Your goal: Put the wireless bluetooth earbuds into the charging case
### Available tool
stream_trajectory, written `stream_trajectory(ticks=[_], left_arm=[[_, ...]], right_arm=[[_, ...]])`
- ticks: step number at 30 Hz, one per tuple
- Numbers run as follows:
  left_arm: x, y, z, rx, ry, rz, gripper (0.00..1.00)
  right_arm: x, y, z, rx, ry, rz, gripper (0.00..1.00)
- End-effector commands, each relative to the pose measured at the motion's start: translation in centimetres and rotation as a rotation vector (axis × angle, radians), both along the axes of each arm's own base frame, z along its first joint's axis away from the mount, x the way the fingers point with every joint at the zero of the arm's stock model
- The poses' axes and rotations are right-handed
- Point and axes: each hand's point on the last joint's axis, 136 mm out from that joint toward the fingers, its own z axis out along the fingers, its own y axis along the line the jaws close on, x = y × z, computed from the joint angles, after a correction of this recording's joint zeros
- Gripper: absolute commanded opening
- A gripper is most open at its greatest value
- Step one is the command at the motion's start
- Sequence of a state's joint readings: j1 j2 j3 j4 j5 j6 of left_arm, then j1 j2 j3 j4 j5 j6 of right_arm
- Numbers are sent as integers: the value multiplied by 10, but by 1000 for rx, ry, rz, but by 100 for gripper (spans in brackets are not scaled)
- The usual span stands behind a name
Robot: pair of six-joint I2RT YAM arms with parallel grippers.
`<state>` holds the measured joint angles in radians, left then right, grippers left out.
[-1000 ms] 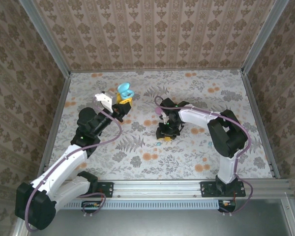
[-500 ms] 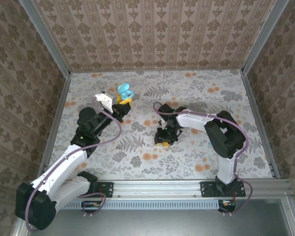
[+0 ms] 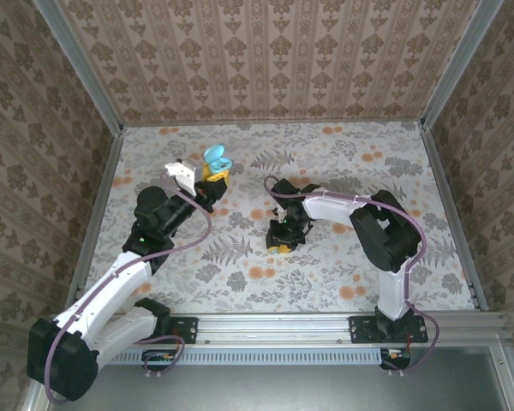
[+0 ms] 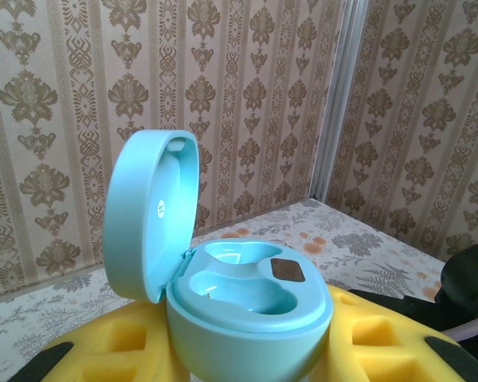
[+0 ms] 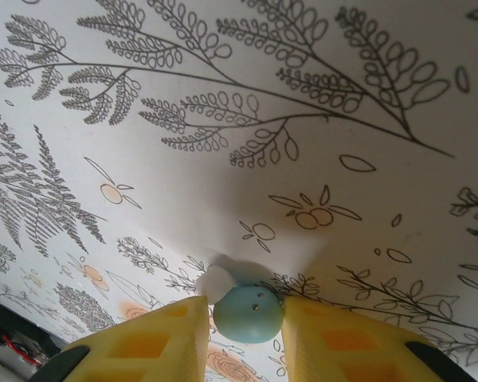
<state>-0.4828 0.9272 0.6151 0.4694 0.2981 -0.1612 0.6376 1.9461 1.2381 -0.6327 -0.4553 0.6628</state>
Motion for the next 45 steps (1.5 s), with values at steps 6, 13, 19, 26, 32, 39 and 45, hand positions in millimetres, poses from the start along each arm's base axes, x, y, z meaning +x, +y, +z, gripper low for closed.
stream_trajectory(ticks=[6, 13, 19, 26, 32, 39, 45], left_arm=[[-3, 4, 9, -18, -23, 6, 28], [-3, 4, 10, -17, -27, 5, 28], [-3, 4, 10, -17, -24, 5, 28], [-2, 4, 11, -22, -23, 5, 28], [-3, 4, 11, -23, -21, -1, 28], [-2, 3, 11, -26, -19, -2, 28], [-2, 4, 13, -26, -22, 2, 28]], right_arm=[[18, 14, 2, -12, -54, 5, 32], [26, 26, 3, 1, -70, 14, 32], [26, 30, 3, 4, -64, 24, 32], [14, 27, -3, -27, -43, 48, 33], [2, 20, -13, -52, -20, 67, 33], [6, 34, 4, 5, -54, 76, 33], [6, 44, 19, 40, -66, 83, 33]])
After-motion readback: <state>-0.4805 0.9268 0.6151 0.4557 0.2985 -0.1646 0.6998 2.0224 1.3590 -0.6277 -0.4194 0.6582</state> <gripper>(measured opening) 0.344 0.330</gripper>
